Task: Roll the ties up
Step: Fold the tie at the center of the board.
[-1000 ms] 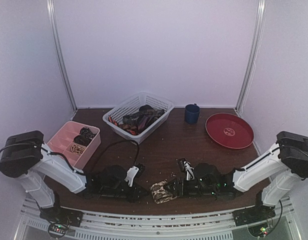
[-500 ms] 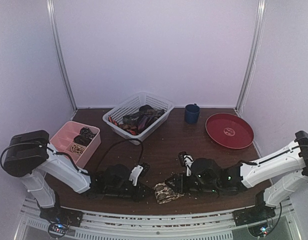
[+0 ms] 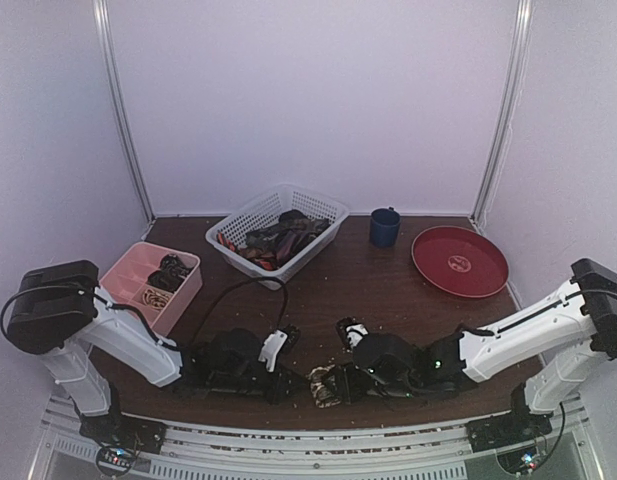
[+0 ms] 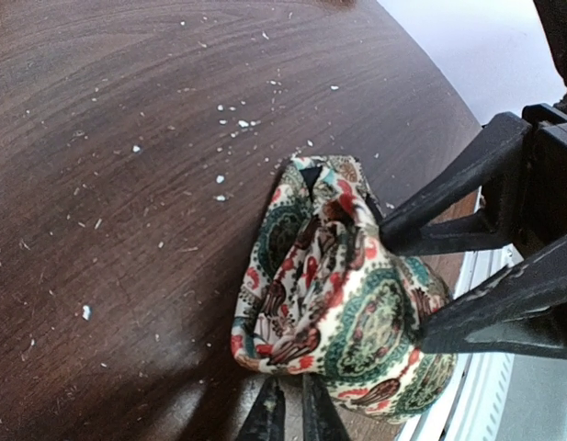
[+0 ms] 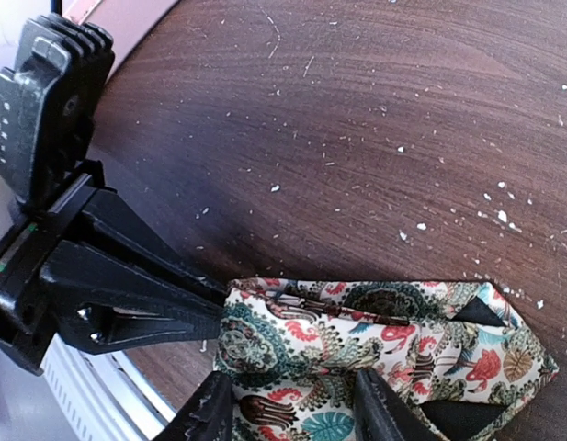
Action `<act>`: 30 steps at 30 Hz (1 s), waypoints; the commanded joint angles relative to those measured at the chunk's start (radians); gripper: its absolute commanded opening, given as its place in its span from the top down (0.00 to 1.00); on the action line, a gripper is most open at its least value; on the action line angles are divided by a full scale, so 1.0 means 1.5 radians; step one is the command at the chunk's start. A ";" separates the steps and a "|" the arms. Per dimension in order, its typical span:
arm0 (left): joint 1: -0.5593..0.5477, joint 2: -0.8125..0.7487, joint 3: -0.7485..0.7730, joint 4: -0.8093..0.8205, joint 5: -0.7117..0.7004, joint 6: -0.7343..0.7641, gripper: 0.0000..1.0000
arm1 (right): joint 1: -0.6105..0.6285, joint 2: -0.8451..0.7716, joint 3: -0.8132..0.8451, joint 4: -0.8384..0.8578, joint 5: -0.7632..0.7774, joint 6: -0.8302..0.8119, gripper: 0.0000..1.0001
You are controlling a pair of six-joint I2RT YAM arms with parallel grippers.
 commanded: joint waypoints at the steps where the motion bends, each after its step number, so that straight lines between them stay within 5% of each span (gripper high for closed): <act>1: -0.003 -0.006 0.014 0.018 -0.009 -0.003 0.90 | 0.006 0.022 0.012 -0.030 0.018 -0.022 0.54; 12: -0.003 -0.054 -0.005 -0.013 -0.044 -0.008 0.88 | -0.003 0.019 -0.029 -0.015 0.053 -0.051 0.60; 21: -0.003 -0.076 0.019 -0.042 -0.042 0.079 0.60 | -0.043 -0.019 -0.117 0.111 0.003 -0.053 0.63; 30: -0.005 -0.061 0.038 -0.053 -0.049 0.037 0.53 | -0.108 -0.023 -0.223 0.290 -0.095 -0.028 0.64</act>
